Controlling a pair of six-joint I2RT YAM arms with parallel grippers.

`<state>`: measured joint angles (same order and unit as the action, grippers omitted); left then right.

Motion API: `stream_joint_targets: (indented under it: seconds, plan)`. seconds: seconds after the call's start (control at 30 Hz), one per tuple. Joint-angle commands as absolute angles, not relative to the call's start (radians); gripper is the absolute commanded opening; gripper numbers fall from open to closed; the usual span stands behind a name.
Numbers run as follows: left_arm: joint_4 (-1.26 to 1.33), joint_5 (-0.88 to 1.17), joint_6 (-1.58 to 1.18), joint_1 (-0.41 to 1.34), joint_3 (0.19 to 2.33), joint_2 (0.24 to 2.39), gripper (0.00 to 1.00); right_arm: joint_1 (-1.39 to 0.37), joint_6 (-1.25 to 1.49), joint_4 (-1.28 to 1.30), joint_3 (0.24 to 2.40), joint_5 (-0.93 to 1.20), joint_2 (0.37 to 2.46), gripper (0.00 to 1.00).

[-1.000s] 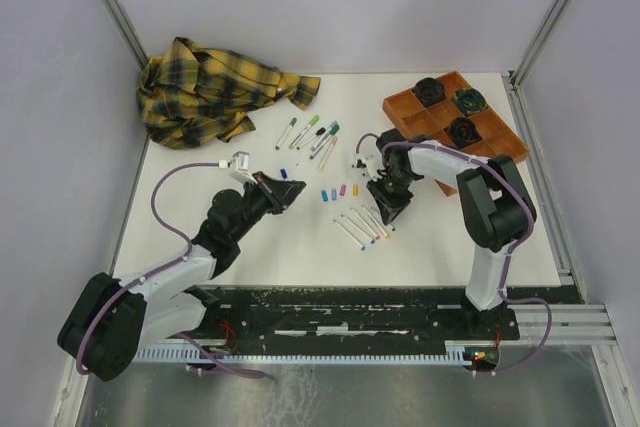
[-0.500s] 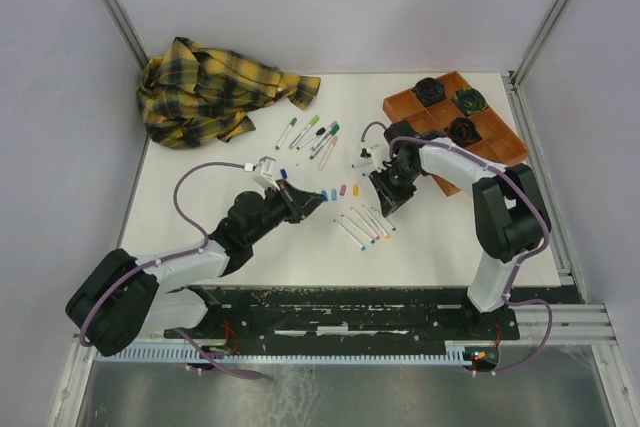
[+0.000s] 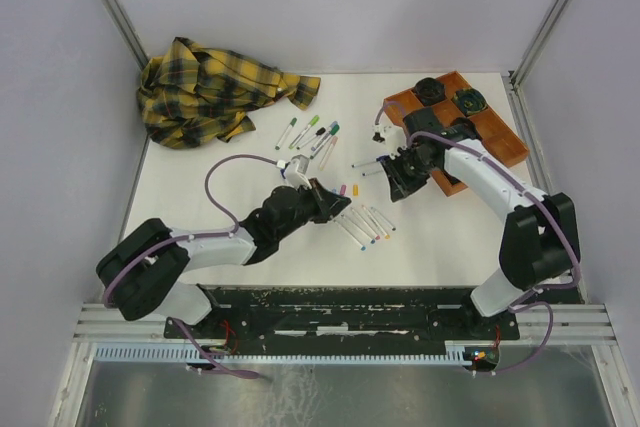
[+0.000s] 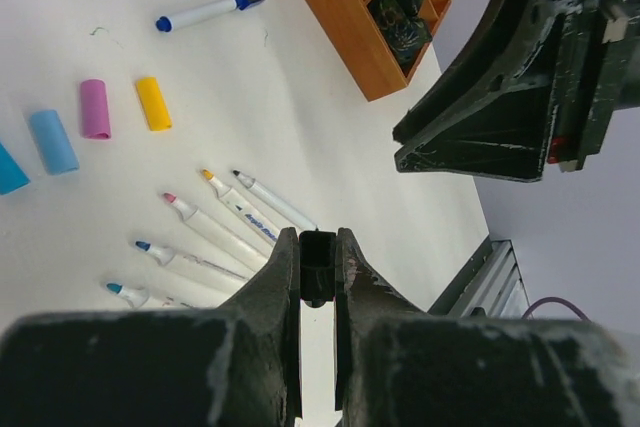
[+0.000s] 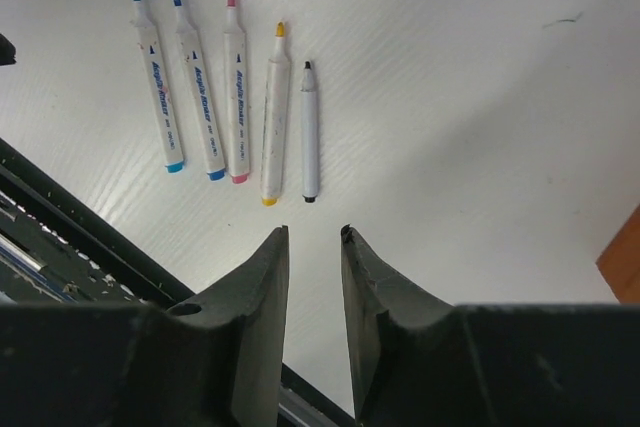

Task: Open the pen caps
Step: Place the pen at the center of the board, then place the pen cap at the center of the board.

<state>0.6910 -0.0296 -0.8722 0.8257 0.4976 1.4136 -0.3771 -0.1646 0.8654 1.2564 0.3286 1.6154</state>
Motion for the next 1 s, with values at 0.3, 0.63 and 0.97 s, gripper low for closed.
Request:
stream_joint_targets:
  seconds: [0.3,0.63,0.97]
  plan:
    - [0.322,-0.291,-0.791,0.917,0.855,1.641,0.03,-0.298,-0.219,0.84,1.262,0.203,1.467,0.34]
    - [-0.087,-0.403,-0.757,0.934,1.276,1.938,0.03,-0.283,-0.203,0.8,1.243,0.157,1.434,0.34]
    - [-0.235,-0.444,-0.702,0.934,1.498,2.102,0.07,-0.269,-0.196,0.788,1.237,0.156,1.422,0.35]
